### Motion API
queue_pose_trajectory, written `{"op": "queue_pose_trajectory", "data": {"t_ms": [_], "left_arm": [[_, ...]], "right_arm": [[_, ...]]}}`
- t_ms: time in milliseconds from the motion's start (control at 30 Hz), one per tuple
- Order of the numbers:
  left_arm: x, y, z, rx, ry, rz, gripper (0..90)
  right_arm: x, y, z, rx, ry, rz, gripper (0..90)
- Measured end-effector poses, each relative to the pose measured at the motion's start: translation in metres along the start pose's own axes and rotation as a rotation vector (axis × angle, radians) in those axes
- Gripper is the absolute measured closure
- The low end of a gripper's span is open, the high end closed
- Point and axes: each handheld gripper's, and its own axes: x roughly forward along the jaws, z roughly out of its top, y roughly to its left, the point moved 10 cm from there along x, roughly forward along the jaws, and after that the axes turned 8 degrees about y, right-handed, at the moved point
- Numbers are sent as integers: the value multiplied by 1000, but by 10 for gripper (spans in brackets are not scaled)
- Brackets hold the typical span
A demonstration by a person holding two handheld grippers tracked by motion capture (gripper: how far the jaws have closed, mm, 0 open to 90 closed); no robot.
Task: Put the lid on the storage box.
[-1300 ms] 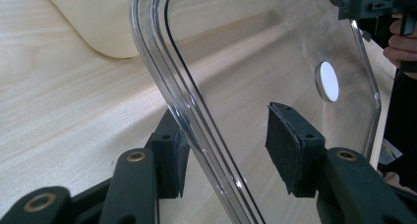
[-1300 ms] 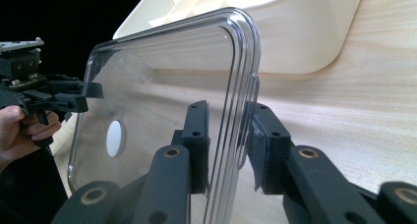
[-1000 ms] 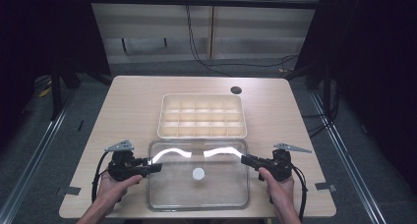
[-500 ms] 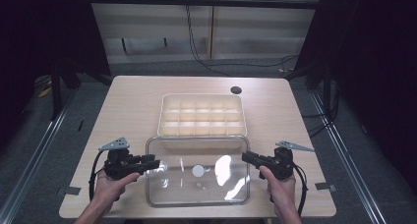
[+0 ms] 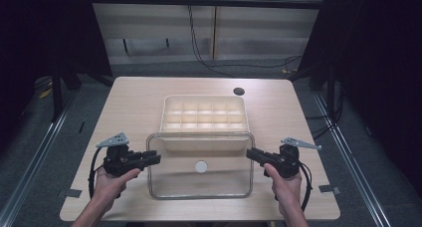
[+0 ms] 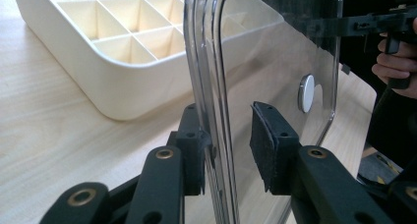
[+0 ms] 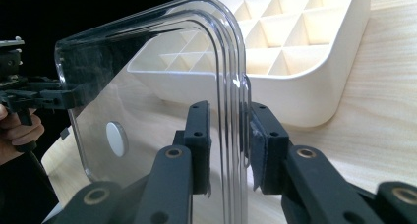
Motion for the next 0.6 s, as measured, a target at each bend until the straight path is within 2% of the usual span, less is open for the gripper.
{"op": "queue_pose_trajectory", "data": {"t_ms": [200, 267, 400, 600], "left_arm": [[1, 1, 10, -9, -16, -5, 681], [0, 0, 15, 1, -23, -1, 681], [-4, -2, 29, 12, -43, 3, 683], [-5, -3, 37, 18, -46, 13, 683]], "right_arm": [[0, -3, 7, 19, 0, -10, 713], [0, -3, 9, 23, -3, -10, 711], [-4, -3, 20, 16, -33, -13, 709], [-7, -3, 27, 14, -50, -12, 708]]}}
